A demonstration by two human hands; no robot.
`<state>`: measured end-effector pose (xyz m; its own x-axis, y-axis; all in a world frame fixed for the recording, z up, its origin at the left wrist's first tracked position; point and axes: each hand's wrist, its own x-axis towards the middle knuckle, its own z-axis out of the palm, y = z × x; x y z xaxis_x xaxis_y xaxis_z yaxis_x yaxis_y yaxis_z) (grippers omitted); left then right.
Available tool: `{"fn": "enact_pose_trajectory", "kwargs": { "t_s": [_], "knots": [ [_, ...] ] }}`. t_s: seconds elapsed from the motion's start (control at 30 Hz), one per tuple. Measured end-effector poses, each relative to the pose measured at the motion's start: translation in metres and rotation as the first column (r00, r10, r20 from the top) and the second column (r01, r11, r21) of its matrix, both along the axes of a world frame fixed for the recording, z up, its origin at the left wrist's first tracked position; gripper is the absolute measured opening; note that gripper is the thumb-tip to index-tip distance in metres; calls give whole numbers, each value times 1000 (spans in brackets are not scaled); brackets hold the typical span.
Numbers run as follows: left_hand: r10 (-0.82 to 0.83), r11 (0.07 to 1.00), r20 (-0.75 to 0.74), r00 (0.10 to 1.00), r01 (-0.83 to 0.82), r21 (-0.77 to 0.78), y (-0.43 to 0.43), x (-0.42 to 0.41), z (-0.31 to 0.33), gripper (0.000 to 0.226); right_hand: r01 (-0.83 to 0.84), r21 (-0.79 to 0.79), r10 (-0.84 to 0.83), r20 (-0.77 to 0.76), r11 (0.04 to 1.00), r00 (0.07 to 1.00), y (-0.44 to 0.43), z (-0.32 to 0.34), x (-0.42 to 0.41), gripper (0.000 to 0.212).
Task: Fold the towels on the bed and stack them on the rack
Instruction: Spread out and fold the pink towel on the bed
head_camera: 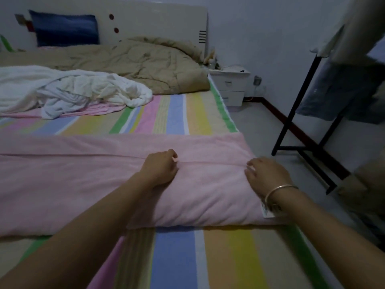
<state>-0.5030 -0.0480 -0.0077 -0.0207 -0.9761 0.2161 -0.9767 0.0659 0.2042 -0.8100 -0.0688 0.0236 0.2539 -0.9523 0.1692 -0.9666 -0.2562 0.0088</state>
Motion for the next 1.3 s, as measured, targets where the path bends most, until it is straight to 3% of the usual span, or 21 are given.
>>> {"fn": "enact_pose_trajectory", "kwargs": {
  "t_s": [0.07, 0.17, 0.27, 0.33, 0.4, 0.53, 0.63, 0.73, 0.83, 0.9, 1.0, 1.1, 1.13, 1.2, 1.27, 1.3],
  "knots": [
    [-26, 997, 56, 998, 22, 73, -6, 8, 6, 34, -111, -27, 113, 64, 993, 992, -13, 1, 3, 40],
    [-51, 989, 61, 997, 42, 144, -7, 22, 12, 31, -253, 132, 238, 120, 958, 964, -30, -1, 17, 47],
    [-65, 992, 114, 991, 51, 117, -4, 30, 8, 32, -220, 227, 225, 6, 949, 974, -41, -1, 25, 48],
    [-92, 995, 131, 987, 88, 38, -3, 30, 5, 33, -212, 202, 230, -67, 956, 971, -44, 2, 24, 42],
    [-113, 986, 126, 986, 126, -107, -1, 31, 8, 42, -251, 155, 252, 12, 955, 968, -45, 10, 19, 34],
    [-6, 928, 112, 994, 48, -369, -11, 45, 22, 44, -287, -85, 298, 187, 954, 936, -65, 38, 25, 30],
    [89, 975, 158, 983, -54, -216, -23, 46, 1, 35, -303, -73, 305, 26, 950, 952, -73, 33, 43, 33],
    [188, 982, 267, 945, -179, -58, -30, 37, -31, 31, -209, 91, 216, -79, 974, 973, -77, -5, 44, 49],
    [191, 977, 307, 932, -151, -148, -31, 32, -39, 24, -28, 176, -1, 158, 984, 987, -78, -23, 25, 73],
    [187, 948, 286, 940, -97, -302, -29, 28, -34, 27, 99, 285, -196, 334, 953, 922, -74, -18, 8, 81],
    [146, 925, 73, 987, -110, -365, -16, -6, -25, 28, 176, 507, -418, 415, 844, 808, -64, -12, -21, 78],
    [51, 928, -173, 984, -111, -355, -1, -75, -17, 38, 96, 615, -473, 486, 782, 735, -46, -6, -42, 67],
    [14, 940, -224, 975, -89, -329, 5, -104, -14, 46, 66, 633, -477, 508, 772, 717, -38, -3, -46, 59],
    [11, 994, -228, 974, -35, -99, 18, -155, -10, 75, 37, 671, -485, 497, 741, 720, -25, 2, -50, 46],
    [60, 993, -102, 993, -49, 109, 31, -189, -25, 98, 33, 705, -507, 477, 709, 718, -16, 2, -51, 42],
    [66, 991, -52, 996, -59, 119, 35, -197, -35, 101, 39, 717, -525, 472, 696, 708, -12, 1, -50, 42]
  ]
}}
